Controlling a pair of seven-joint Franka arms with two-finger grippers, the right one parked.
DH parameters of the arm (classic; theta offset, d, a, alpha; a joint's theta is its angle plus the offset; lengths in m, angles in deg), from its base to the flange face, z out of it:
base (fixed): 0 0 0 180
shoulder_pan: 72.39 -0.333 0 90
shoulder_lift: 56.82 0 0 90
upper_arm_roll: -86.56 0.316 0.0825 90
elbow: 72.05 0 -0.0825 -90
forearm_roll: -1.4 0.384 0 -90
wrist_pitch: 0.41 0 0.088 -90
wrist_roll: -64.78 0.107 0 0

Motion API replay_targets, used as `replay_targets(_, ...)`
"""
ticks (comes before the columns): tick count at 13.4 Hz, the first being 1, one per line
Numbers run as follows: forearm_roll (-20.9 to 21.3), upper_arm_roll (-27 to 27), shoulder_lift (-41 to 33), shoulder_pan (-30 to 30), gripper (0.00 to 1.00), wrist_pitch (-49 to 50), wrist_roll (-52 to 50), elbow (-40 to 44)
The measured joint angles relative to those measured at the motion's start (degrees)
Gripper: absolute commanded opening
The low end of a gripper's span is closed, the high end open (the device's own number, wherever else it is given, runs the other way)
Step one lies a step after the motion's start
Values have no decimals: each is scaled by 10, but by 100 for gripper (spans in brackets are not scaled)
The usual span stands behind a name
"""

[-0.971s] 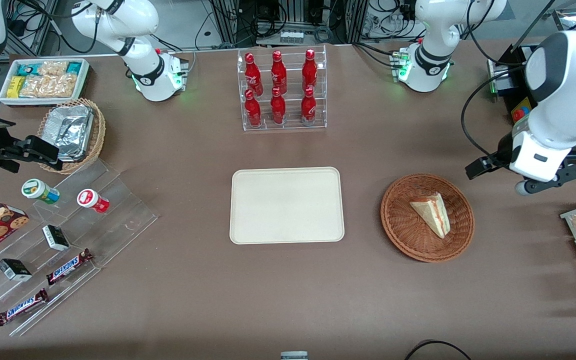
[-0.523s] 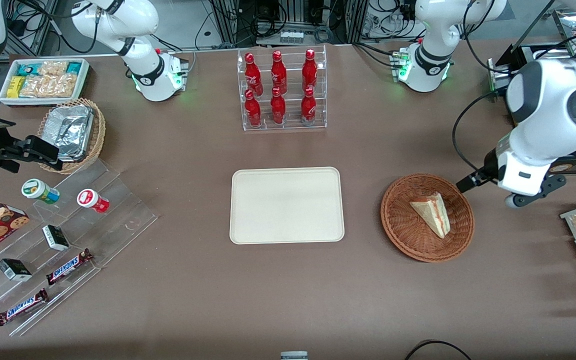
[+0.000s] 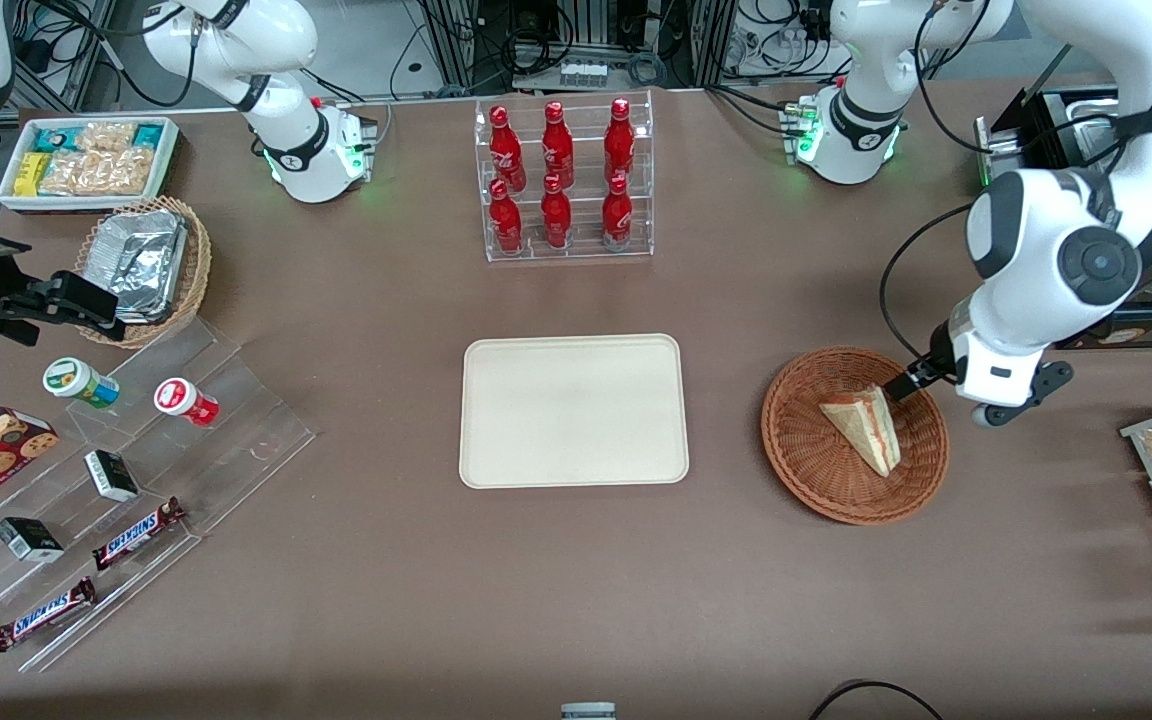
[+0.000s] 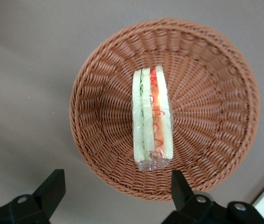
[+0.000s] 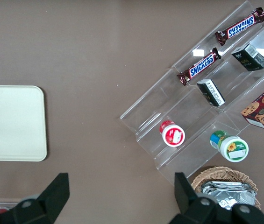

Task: Place sandwich from basket to tray
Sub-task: 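Lower the left gripper and close it on the sandwich's edge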

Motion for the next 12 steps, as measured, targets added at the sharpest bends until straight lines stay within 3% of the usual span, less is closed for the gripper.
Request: replay_targets(12,-1,-9,76,8,100,-71,-35,0)
